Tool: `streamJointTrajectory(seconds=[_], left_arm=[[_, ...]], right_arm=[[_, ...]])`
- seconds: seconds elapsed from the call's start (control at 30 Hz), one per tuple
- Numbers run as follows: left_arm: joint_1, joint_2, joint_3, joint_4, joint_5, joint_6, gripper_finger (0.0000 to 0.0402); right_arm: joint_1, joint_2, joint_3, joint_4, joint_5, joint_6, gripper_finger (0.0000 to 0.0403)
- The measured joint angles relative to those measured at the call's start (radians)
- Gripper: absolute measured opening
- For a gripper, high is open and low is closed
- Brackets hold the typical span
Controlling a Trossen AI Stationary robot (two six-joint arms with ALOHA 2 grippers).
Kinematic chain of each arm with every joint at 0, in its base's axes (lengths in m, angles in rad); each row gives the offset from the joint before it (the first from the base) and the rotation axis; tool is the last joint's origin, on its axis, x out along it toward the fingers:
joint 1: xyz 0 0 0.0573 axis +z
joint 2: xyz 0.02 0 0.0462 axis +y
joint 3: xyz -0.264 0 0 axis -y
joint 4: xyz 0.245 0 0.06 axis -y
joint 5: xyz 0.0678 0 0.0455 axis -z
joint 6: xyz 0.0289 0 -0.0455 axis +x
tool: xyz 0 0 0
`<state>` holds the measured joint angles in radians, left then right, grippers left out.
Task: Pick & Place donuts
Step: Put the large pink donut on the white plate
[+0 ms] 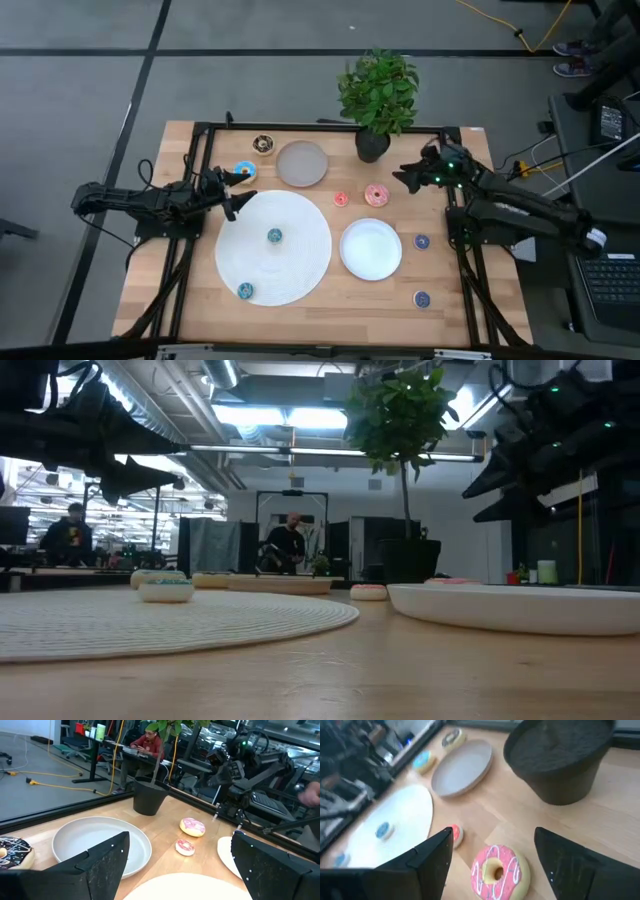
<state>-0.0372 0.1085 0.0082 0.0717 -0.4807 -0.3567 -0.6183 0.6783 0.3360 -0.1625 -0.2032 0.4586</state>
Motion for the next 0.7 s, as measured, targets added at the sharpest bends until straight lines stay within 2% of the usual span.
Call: streamJointTrajectory(seconds=[0.37,0.7], left_arm=[[0.0,0.0,0.0,0.0,0.0,0.0,0.0336],[0.0,0.0,0.0,0.0,0.0,-0.041,0.0336]], right_arm=[[0.101,0.357,0.169,-0.053,0.0,-0.246,0.0278],[0.169,0.522,0.206,-0.114,0.002,-0.337,0.0278]])
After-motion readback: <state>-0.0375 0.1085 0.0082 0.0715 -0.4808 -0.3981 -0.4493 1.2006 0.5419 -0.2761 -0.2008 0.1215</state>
